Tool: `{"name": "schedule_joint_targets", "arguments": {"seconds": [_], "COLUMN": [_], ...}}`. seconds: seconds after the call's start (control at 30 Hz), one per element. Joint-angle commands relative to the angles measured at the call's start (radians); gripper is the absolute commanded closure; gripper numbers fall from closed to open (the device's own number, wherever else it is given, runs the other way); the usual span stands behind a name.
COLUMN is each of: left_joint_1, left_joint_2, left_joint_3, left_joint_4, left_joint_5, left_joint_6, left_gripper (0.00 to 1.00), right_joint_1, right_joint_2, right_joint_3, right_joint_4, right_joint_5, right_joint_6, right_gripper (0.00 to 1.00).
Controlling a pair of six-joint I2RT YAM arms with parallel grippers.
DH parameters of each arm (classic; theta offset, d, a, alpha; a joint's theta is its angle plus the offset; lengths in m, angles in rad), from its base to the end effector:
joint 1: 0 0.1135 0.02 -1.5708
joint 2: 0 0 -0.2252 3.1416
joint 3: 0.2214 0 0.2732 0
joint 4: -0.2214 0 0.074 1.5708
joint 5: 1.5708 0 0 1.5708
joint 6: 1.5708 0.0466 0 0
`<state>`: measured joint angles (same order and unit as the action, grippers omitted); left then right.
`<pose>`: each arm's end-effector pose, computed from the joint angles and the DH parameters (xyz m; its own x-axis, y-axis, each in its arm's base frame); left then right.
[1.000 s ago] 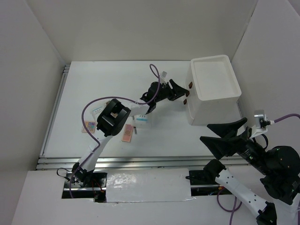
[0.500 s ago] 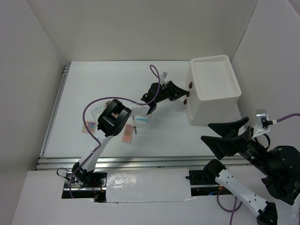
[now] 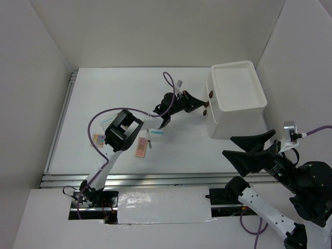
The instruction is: Organize the makeup
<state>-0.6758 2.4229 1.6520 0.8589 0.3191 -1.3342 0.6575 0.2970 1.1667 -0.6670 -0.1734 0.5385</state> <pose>0.4124 -0.3494 0.1295 -0.7984 -0.5430 -0.2603 0.2630 0.0744 -0.9619 0.0332 0.0358 0.4459 -0.2405 0.4525 -0.8587 -0.7133 0.5176 0.4725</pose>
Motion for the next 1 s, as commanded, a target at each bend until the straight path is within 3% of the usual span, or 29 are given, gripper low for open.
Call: {"name": "schedule_joint_targets", "arguments": {"seconds": [0.0,0.43,0.7,0.77,0.83,0.87,0.9,0.97], "left_joint_1": [0.025,0.108,0.139,0.147,0.15,0.15,0.151,0.154], "left_joint_2": [-0.094,-0.289,-0.398,-0.42,-0.447,-0.447,-0.456,-0.493], "left_joint_3": [-0.075,-0.34,-0.42,-0.426,-0.426,-0.423,-0.423,-0.423], "left_joint_4": [0.028,0.048,-0.064,-0.084,-0.121,-0.121,-0.138,-0.191], "left_joint_5": [0.018,0.021,-0.002,0.0,0.0,0.0,-0.006,-0.023], "left_joint_6": [0.064,0.118,0.196,0.208,0.224,0.233,0.242,0.274], "left_gripper": [1.0,1.0,1.0,0.94,0.68,0.67,0.55,0.42], "right_joint_1": [0.002,0.001,0.001,0.001,-0.001,0.001,0.001,-0.001], "right_joint_2": [0.008,0.007,0.014,0.016,0.021,0.021,0.025,0.03], "right_joint_3": [0.027,0.005,-0.012,-0.021,-0.028,-0.029,-0.032,-0.033], "right_joint_4": [0.02,0.044,0.061,0.072,0.078,0.079,0.081,0.081], "right_joint_5": [-0.005,-0.017,-0.029,-0.032,-0.035,-0.038,-0.038,-0.041], "right_joint_6": [-0.005,0.014,0.026,0.029,0.031,0.031,0.031,0.032], "right_gripper": [0.0,0.0,0.0,0.0,0.0,0.0,0.0,0.0]}}
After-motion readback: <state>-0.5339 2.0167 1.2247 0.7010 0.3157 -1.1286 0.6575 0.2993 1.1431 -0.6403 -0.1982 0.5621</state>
